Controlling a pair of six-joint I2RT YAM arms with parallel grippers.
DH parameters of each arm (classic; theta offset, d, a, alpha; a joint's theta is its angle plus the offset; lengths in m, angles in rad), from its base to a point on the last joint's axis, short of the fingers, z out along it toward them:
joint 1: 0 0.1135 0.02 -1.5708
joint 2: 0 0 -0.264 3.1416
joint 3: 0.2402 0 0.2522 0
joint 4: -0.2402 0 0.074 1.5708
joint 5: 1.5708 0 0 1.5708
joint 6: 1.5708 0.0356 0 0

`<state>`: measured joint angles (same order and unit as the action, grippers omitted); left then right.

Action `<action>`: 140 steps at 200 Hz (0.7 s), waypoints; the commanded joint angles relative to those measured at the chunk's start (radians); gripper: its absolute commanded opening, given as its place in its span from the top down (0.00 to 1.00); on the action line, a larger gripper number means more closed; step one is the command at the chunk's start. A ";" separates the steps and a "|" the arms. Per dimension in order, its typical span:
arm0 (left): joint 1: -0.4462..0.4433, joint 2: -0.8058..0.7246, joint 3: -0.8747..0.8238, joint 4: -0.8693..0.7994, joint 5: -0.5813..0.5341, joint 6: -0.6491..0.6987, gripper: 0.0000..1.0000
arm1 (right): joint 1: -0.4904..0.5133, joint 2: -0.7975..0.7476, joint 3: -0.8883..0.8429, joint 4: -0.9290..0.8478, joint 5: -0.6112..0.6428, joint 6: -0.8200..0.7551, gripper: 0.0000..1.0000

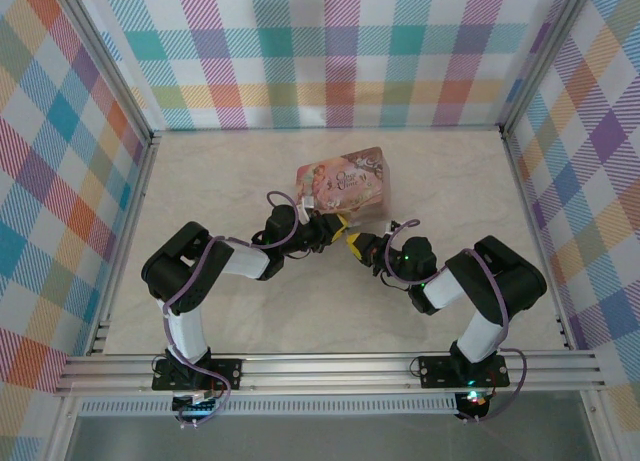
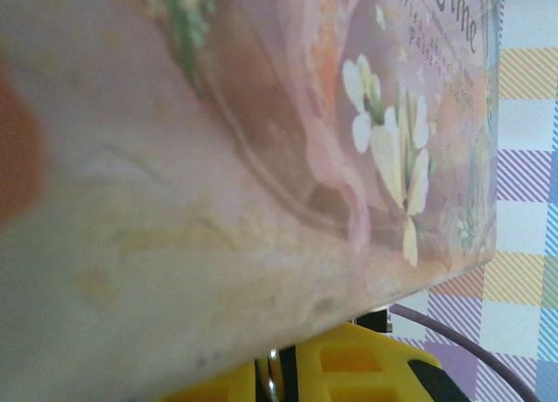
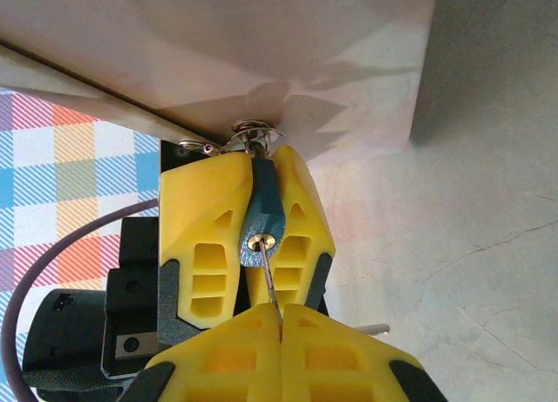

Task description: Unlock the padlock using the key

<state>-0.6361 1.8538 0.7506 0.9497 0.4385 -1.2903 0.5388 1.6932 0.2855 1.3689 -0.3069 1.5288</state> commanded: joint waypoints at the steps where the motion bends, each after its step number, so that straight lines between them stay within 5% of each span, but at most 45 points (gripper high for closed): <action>1: 0.000 -0.003 0.014 0.106 0.045 -0.020 1.00 | -0.014 -0.018 -0.008 0.038 0.009 -0.021 1.00; 140: -0.011 0.018 0.021 0.122 0.077 -0.020 1.00 | -0.039 -0.023 0.021 0.039 -0.040 -0.008 1.00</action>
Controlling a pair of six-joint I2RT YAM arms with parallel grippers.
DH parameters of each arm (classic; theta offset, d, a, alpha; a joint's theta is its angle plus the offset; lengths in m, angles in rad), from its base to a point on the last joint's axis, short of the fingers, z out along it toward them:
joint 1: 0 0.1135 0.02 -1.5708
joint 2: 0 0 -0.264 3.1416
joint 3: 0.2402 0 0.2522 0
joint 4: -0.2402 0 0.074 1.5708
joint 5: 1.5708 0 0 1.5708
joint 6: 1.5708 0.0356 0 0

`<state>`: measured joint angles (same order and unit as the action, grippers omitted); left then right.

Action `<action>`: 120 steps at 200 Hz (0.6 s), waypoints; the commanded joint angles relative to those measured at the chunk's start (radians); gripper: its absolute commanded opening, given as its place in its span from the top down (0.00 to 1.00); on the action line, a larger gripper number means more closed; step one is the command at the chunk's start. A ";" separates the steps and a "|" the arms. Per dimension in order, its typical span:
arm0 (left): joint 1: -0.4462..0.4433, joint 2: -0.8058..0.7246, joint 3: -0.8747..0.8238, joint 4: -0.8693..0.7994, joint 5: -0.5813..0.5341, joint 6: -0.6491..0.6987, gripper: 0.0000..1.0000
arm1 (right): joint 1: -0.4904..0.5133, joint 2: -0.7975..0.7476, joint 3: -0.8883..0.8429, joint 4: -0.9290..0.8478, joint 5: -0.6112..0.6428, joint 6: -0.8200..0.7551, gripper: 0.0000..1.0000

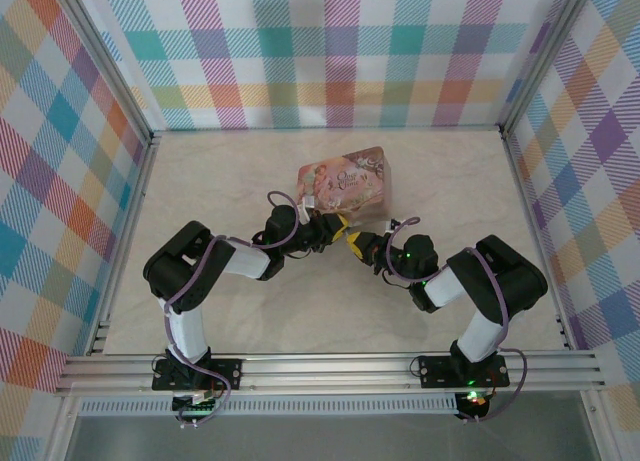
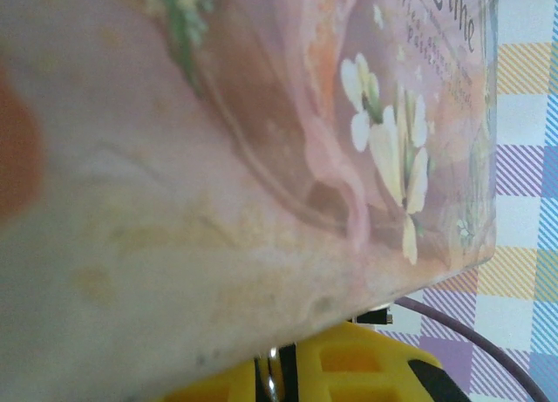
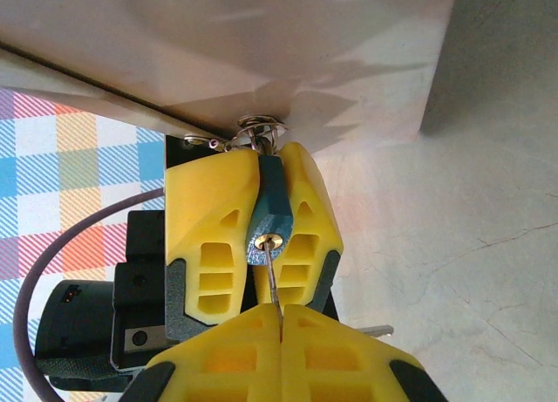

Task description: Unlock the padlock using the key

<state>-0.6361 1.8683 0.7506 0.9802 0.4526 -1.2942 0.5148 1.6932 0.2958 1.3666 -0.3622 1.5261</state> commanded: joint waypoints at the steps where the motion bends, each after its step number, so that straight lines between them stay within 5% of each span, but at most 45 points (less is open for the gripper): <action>1: -0.012 0.003 0.021 0.092 0.063 -0.016 1.00 | -0.016 -0.023 0.011 0.041 0.016 -0.004 1.00; 120: -0.029 0.019 0.031 0.164 0.082 -0.027 1.00 | -0.018 -0.044 -0.021 0.042 0.143 0.254 1.00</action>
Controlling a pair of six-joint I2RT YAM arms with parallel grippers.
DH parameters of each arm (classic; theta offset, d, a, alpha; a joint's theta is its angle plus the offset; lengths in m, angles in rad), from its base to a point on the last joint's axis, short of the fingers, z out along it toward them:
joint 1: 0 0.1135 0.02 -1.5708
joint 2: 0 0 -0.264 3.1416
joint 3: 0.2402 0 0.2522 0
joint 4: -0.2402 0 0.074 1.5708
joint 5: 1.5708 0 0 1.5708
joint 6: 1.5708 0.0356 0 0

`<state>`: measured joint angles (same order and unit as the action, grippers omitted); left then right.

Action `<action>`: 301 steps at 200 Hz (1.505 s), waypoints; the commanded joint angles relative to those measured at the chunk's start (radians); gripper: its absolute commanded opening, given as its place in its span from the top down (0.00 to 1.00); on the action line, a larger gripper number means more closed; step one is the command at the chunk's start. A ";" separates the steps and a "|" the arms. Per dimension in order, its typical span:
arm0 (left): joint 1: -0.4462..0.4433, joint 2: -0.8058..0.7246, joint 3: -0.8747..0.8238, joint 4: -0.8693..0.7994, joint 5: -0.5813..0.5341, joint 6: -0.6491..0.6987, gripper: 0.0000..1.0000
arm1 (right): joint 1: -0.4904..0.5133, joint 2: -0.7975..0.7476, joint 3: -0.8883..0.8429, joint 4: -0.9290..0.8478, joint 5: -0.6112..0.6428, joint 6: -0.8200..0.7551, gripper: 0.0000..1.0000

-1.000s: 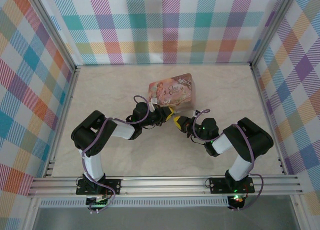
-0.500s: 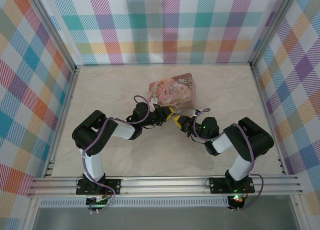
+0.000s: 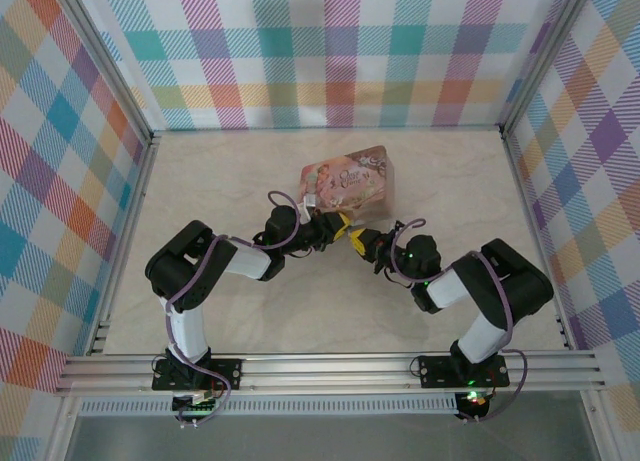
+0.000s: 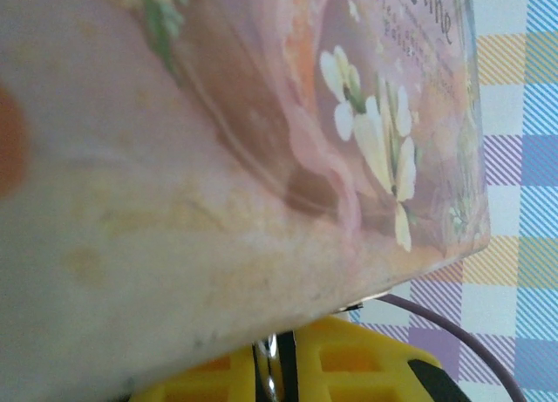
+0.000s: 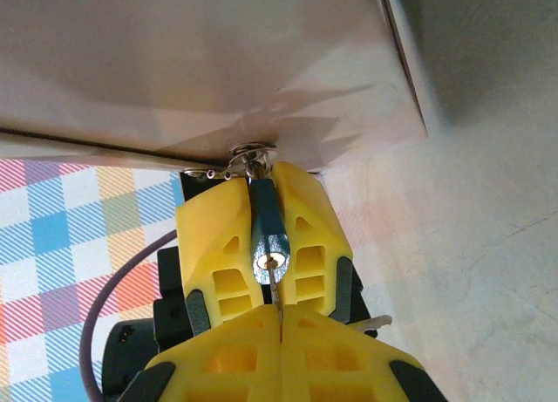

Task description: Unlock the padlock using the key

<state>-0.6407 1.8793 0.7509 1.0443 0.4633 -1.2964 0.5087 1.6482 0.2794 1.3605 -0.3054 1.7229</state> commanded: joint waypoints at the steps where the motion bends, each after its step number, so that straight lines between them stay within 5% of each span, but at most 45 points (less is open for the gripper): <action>1: -0.025 0.007 0.031 0.100 0.072 -0.024 1.00 | -0.012 0.004 -0.004 0.048 0.086 0.058 1.00; 112: -0.068 -0.007 0.046 0.064 0.078 -0.004 1.00 | 0.014 0.085 0.100 0.048 0.120 -0.064 1.00; 167: -0.110 -0.022 0.056 -0.005 0.151 0.051 1.00 | 0.016 0.164 0.219 0.048 0.098 -0.001 1.00; 251: -0.012 -0.100 0.037 -0.277 -0.009 0.209 1.00 | -0.025 0.144 -0.036 0.043 -0.025 -0.141 0.60; 284: -0.002 -0.099 0.053 -0.312 -0.011 0.218 1.00 | -0.038 -0.006 -0.093 -0.163 -0.108 -0.286 0.59; 301: -0.004 -0.099 0.056 -0.322 -0.012 0.221 1.00 | -0.038 -0.171 -0.074 -0.440 -0.119 -0.414 0.60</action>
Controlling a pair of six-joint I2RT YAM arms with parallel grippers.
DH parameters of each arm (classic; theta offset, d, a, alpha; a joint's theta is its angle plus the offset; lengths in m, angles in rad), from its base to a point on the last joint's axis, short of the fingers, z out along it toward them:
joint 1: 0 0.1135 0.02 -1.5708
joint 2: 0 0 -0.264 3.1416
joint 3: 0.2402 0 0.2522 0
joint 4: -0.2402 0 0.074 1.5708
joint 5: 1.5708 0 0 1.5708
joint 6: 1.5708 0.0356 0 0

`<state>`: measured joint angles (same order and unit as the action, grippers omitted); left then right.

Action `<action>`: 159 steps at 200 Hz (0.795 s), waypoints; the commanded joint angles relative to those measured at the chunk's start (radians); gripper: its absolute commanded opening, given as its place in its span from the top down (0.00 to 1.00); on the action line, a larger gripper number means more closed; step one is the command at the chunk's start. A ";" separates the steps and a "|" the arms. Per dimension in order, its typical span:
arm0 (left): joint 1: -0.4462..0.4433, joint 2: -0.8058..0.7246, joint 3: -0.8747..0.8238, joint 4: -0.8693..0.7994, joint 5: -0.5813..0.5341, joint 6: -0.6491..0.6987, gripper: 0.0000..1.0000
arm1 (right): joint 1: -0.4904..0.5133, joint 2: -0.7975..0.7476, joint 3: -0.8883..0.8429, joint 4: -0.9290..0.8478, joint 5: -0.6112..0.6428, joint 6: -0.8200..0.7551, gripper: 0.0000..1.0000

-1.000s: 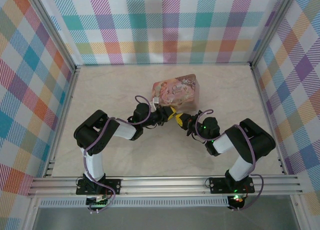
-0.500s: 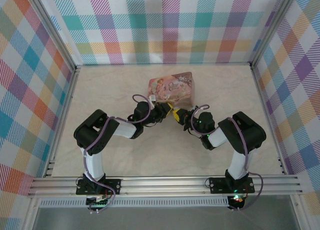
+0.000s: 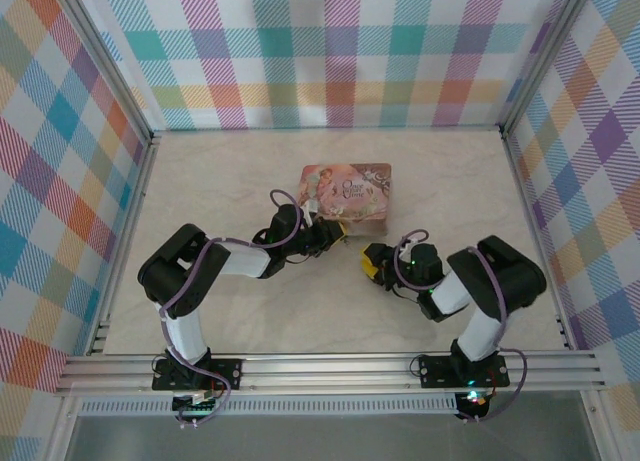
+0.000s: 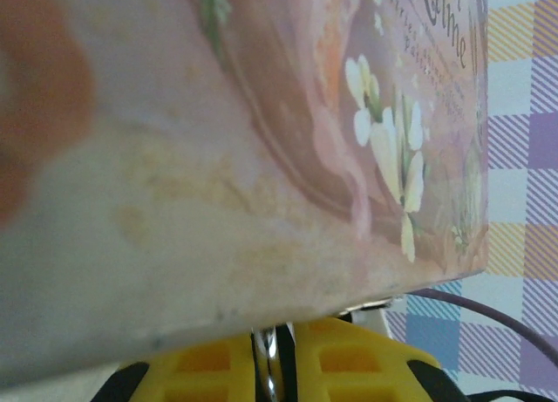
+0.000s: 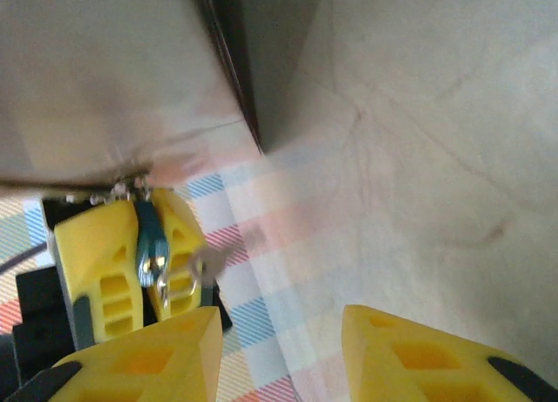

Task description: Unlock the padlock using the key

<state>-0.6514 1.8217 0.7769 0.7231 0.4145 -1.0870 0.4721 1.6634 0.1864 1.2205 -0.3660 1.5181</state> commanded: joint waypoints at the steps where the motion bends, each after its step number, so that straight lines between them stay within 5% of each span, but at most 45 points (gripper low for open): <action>1: 0.007 -0.042 0.031 -0.001 0.037 0.012 1.00 | 0.000 -0.199 0.022 -0.324 -0.057 -0.219 0.60; 25: 0.007 -0.041 0.039 -0.013 0.046 0.008 1.00 | 0.038 -0.522 0.172 -0.984 0.075 -0.517 0.61; 56: 0.007 -0.048 0.044 -0.023 0.055 -0.003 1.00 | 0.058 -0.669 0.359 -1.411 0.233 -0.788 0.60; 102: 0.007 -0.066 0.059 -0.051 0.075 -0.013 1.00 | 0.181 -0.567 0.516 -1.515 0.385 -1.054 0.58; 159: 0.008 -0.083 0.069 -0.071 0.098 -0.022 1.00 | 0.252 -0.411 0.616 -1.486 0.452 -1.205 0.56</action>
<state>-0.6491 1.7920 0.8154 0.6258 0.4595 -1.0843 0.7033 1.2064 0.7403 -0.2485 0.0250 0.4274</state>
